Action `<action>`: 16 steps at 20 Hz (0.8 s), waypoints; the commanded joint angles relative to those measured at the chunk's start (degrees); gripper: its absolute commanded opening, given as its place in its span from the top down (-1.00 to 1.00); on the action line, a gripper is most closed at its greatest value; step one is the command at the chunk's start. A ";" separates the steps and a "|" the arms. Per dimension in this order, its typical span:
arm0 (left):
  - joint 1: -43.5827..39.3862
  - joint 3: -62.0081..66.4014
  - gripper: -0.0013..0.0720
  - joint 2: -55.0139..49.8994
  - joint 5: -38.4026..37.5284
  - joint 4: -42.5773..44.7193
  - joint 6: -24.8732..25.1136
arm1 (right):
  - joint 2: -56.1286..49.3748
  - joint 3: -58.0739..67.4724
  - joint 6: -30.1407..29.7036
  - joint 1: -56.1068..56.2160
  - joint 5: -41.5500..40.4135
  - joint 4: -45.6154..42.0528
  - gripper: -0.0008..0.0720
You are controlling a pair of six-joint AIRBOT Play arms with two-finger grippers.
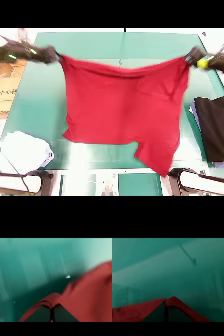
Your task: Fold the shirts.
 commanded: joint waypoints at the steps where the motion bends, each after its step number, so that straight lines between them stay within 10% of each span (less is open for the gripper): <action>1: -0.90 -1.16 0.91 -11.17 5.95 -1.51 -1.01 | -15.78 1.44 -2.25 -0.09 -1.97 7.34 0.93; 16: 1.42 11.89 0.91 -13.05 11.15 -4.50 -2.40 | -25.73 28.55 -1.97 -1.53 2.95 10.21 0.92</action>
